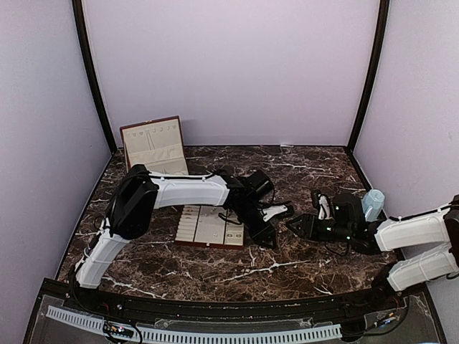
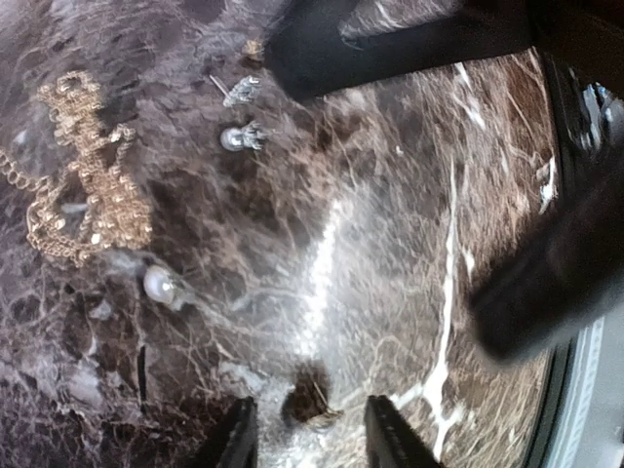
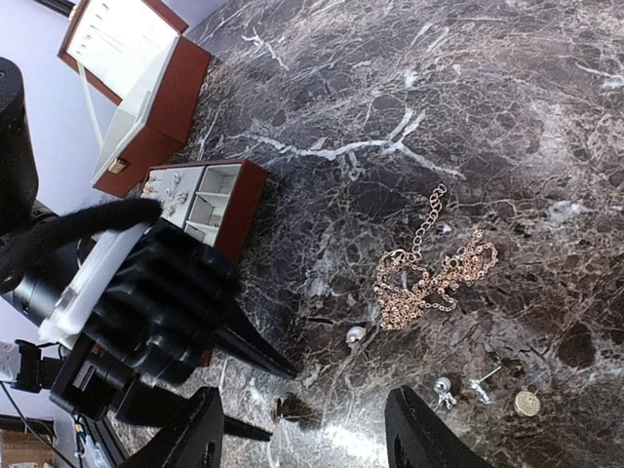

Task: Organize the mixed jewelry
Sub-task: Place the earring at the center of the board, then adjust the earring at the center of the board.

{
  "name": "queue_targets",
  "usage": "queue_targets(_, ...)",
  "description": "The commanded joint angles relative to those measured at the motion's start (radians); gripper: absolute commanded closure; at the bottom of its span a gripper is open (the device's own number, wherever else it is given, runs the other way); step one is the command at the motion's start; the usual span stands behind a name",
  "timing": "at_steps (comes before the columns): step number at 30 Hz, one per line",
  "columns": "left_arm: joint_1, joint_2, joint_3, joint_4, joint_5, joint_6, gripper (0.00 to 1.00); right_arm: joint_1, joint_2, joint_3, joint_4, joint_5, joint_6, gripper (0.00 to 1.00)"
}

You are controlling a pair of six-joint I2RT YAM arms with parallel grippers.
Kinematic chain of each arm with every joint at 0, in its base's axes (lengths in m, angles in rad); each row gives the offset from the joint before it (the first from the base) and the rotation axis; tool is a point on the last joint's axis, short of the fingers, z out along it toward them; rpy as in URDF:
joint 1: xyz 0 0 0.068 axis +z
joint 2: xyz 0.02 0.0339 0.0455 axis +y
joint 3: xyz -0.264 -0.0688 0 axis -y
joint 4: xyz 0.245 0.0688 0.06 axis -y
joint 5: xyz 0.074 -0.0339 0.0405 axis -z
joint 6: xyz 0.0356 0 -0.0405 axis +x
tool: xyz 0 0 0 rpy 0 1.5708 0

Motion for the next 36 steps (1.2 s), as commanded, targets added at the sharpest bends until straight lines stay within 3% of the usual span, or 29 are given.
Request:
queue_targets(1, -0.006, 0.002, -0.007, -0.037, -0.132, 0.055, 0.54, -0.003, 0.004, -0.006, 0.04, -0.015, 0.005, 0.42)
queue_targets(4, -0.006, -0.03, -0.023, -0.004, -0.156, 0.064, 0.43, -0.003, -0.002, 0.001, 0.014, -0.016, -0.007, 0.42)
queue_targets(9, -0.006, -0.103, -0.067, 0.081, -0.194, 0.058, 0.39, -0.003, -0.014, 0.037, -0.081, -0.007, -0.071, 0.46)
queue_targets(16, 0.002, -0.381, -0.375, 0.397, -0.22, -0.01, 0.36, 0.0, -0.042, 0.125, -0.298, 0.017, -0.176, 0.53)
queue_targets(19, 0.035, -0.46, -0.469, 0.46, -0.198, -0.069, 0.36, 0.012, 0.006, 0.202, -0.393, 0.03, -0.207, 0.58)
queue_targets(26, 0.179, -0.645, -0.656, 0.599, -0.055, -0.291, 0.36, 0.135, 0.171, 0.344, -0.496, 0.038, -0.238, 0.61)
queue_targets(30, 0.237, -0.727, -0.751, 0.61, -0.017, -0.316, 0.37, 0.174, 0.264, 0.415, -0.54, 0.064, -0.278, 0.63)
queue_targets(36, 0.268, -0.788, -0.824, 0.601, -0.026, -0.304, 0.36, 0.179, 0.365, 0.465, -0.513, -0.014, -0.295, 0.64)
